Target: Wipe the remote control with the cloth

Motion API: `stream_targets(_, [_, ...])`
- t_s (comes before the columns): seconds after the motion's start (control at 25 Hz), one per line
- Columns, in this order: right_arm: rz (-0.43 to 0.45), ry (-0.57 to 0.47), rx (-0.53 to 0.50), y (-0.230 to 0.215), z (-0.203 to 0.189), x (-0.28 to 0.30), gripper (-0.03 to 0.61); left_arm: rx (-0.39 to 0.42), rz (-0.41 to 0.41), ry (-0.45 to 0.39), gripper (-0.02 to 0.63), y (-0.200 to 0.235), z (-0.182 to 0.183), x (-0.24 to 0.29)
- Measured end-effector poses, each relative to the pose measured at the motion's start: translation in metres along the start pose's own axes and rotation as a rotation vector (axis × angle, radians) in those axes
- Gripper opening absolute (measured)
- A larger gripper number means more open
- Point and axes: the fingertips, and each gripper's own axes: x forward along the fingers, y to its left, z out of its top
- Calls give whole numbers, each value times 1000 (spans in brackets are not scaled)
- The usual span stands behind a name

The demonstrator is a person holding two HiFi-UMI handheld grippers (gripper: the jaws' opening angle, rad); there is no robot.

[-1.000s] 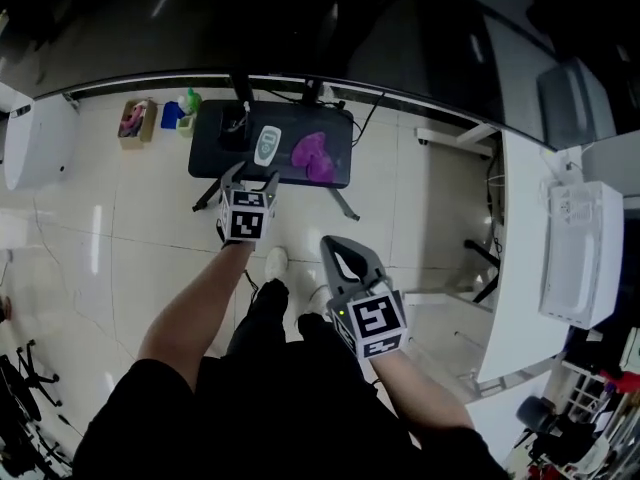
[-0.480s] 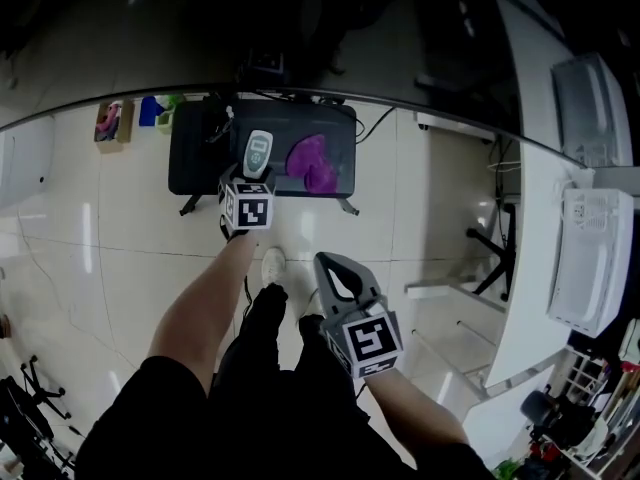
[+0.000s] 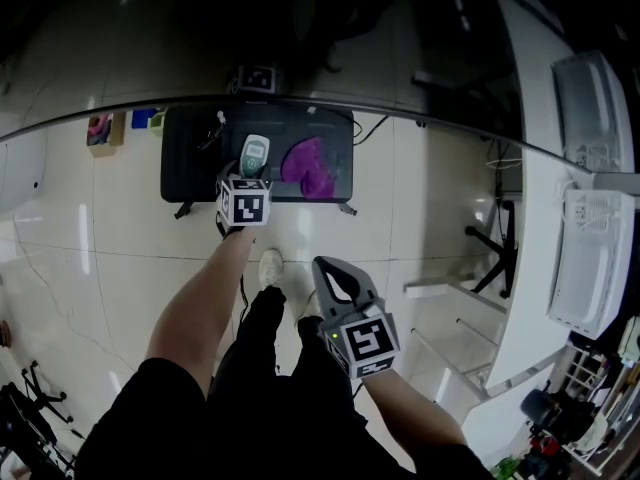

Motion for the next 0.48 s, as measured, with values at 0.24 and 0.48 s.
stream_targets(0.24, [-52,48,-7,-37,7,42,46,0,-46,-13,250,-8,-6,-29])
stream_targets(0.48, [-94,100,-63,-76,0,99,135,18,-81,-30,249,-18,-6,-72])
